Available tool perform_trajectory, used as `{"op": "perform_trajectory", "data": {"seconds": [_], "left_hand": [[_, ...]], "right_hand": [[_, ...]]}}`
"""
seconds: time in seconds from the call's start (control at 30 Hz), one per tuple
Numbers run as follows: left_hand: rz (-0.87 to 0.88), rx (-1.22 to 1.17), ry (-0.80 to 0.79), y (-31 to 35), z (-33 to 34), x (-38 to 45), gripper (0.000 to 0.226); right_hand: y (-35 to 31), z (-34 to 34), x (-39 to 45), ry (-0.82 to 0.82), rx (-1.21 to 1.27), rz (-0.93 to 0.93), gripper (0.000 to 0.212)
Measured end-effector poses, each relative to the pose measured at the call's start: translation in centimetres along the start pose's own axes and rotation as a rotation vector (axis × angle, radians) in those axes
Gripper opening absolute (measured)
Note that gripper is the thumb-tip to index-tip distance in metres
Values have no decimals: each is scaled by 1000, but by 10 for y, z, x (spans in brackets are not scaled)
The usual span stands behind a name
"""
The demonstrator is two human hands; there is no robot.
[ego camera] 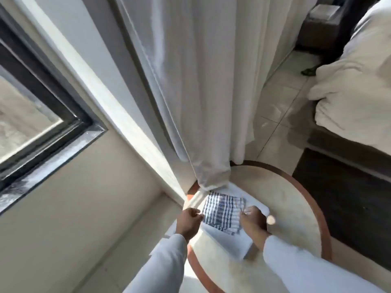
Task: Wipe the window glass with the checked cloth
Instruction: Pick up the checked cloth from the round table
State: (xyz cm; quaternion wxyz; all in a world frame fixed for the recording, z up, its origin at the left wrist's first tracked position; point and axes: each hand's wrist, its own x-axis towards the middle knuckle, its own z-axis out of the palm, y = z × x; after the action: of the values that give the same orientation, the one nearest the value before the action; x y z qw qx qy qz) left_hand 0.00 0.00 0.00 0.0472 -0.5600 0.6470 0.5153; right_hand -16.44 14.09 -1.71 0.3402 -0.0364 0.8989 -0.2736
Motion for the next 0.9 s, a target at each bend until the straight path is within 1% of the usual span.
{"op": "perform_trajectory", "data": {"seconds": [0.07,0.17,0.27,0.33,0.43,0.5,0.6,0.63,0.7,0.8,0.9], "left_hand": [[17,55,6,-1,13,27,42],[34,152,36,8,23,62,44],[17,277,4,15,35,88,40],[22,342,-14,14,45,105,36],[44,444,-4,8,62,120,37],[51,463,-23,3,73,123,35],[85,405,-30,4,77,121,35],[113,370,-18,7,73,118,37],[160,284,23,17,57,109,39],[160,116,70,38,20,88,36],[174,11,87,63,-29,61,43]], "right_hand": [[13,12,20,-54,-33,61,38],[21,28,44,-128,-42,95,45],[25,46,61,-114,-19,107,53],[23,56,70,-71,-8,103,56],[22,69,80,-32,21,119,55],[22,74,87,-54,81,147,43],[15,72,90,-91,203,131,17],[10,69,87,-90,237,106,18],[-6,57,75,-93,288,28,31],[-46,31,49,-107,367,-50,17],[-94,3,20,-142,400,-108,21]]}}
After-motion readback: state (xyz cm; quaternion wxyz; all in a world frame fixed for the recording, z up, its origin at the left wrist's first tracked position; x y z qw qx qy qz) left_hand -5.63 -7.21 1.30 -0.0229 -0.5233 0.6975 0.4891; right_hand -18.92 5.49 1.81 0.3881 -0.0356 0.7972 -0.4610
